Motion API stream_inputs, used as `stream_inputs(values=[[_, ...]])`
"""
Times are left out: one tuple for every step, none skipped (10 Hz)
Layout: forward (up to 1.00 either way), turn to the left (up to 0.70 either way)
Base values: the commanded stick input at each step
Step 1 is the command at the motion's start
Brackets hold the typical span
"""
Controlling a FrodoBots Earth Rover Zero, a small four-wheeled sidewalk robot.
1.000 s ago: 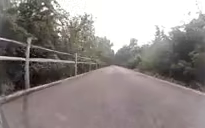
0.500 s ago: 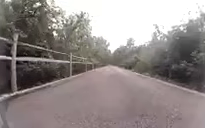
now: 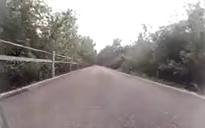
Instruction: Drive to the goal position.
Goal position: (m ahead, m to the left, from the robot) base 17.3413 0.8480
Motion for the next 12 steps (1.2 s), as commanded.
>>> stream_inputs(values=[[0.70, 0.00], [0.70, 0.00], [0.70, 0.00], [0.70, 0.00], [0.70, 0.00], [0.70, 0.00], [0.70, 0.00], [0.70, 0.00], [0.70, 0.00], [0.70, 0.00], [0.70, 0.00], [0.70, 0.00]])
